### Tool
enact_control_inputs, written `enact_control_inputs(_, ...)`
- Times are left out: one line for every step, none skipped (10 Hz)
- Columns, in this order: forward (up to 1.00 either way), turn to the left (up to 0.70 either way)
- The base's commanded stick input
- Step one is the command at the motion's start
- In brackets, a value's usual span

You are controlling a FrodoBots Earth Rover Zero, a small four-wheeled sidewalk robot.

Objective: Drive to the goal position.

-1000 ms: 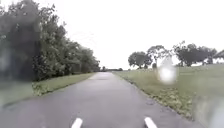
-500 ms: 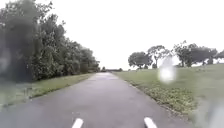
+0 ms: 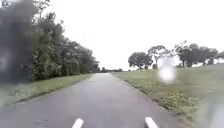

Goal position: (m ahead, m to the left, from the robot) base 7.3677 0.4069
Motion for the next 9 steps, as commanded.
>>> enact_control_inputs(0.85, 0.00)
enact_control_inputs(0.85, 0.00)
enact_control_inputs(0.85, 0.00)
enact_control_inputs(0.85, 0.00)
enact_control_inputs(0.85, 0.00)
enact_control_inputs(0.85, 0.00)
enact_control_inputs(0.85, 0.00)
enact_control_inputs(0.85, 0.00)
enact_control_inputs(0.85, 0.00)
